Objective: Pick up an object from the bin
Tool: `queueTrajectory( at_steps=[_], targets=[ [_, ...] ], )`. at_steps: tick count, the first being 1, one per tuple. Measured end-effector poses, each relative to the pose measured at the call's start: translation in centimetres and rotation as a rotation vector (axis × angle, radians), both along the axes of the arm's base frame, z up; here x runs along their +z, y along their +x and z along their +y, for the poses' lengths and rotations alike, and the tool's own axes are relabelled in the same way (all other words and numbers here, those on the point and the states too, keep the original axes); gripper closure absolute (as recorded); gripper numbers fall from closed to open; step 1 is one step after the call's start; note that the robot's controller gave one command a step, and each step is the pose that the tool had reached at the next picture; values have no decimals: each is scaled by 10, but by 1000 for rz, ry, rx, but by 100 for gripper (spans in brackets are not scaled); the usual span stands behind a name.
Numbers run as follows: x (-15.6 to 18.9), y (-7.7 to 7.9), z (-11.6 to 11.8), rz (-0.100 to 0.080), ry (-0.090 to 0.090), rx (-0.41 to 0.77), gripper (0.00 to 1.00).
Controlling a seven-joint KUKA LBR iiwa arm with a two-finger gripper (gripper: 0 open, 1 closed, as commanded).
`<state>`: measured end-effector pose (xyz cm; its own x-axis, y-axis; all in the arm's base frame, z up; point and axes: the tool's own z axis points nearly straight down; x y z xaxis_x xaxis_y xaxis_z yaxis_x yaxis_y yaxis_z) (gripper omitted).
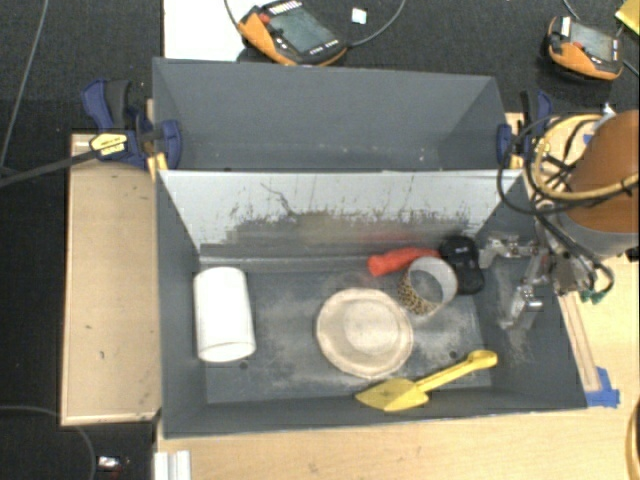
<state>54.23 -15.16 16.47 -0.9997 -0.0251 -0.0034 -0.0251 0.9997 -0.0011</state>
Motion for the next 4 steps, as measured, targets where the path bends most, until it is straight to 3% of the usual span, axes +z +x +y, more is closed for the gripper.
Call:
queueTrajectory(
  at_steps=[1, 2, 3, 4],
  targets=[
    [0, 0, 0, 0, 0, 1, 0],
    [-62, -3, 29, 2, 2, 404, 0],
    [-68, -11, 26, -3, -4, 485, 0],
    [-91, -54, 55, -19, -9, 618, 0]
  ],
)
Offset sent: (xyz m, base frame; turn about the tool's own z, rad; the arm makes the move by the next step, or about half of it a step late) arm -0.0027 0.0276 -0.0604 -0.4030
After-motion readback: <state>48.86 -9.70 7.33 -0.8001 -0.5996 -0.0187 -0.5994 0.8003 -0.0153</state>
